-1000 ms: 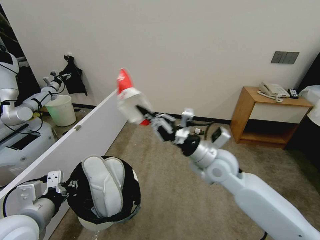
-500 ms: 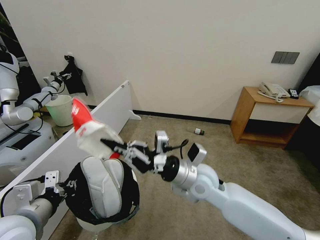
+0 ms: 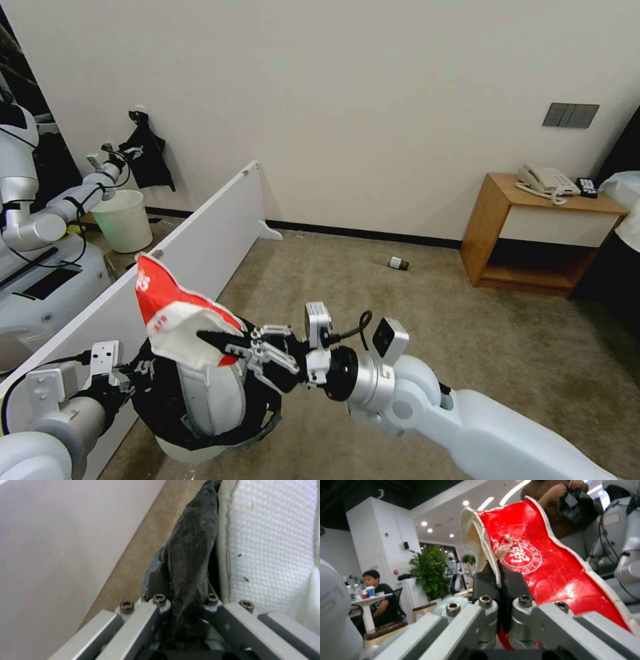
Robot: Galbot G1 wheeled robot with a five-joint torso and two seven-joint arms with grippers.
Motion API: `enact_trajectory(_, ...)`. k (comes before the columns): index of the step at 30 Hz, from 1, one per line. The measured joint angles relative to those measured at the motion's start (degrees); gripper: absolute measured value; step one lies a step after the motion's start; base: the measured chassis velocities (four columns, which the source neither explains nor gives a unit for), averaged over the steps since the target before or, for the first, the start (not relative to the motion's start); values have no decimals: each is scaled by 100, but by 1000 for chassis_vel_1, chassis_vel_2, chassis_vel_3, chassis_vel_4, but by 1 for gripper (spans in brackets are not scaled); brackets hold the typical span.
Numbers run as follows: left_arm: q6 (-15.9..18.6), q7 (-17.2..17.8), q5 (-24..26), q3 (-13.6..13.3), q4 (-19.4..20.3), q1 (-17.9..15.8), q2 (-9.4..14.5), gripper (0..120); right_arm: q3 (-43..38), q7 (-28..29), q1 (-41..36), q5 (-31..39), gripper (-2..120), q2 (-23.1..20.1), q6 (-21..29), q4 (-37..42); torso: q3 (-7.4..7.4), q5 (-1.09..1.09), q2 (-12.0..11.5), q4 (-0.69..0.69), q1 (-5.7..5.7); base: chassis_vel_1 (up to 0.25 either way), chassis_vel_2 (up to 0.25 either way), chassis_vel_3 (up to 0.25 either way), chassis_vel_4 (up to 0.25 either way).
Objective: Pick up the trash bin, then pick up the garbage from the floor and place it into the trash bin.
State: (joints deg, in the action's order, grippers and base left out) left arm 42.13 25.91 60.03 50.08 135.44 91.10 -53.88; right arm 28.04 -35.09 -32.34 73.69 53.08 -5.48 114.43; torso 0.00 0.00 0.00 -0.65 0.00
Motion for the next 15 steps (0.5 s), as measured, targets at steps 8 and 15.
enact_trajectory(8,0,9,38,15,30,28,30,4,-8,-99,-225,-182,0,-94,2,-148,0,0,0,0,0,0,0,0,0)
enact_trajectory(15,0,13,54,33,49,43,53,4,-60,-78,-283,-357,0,-131,4,-266,0,0,0,0,0,0,0,0,0)
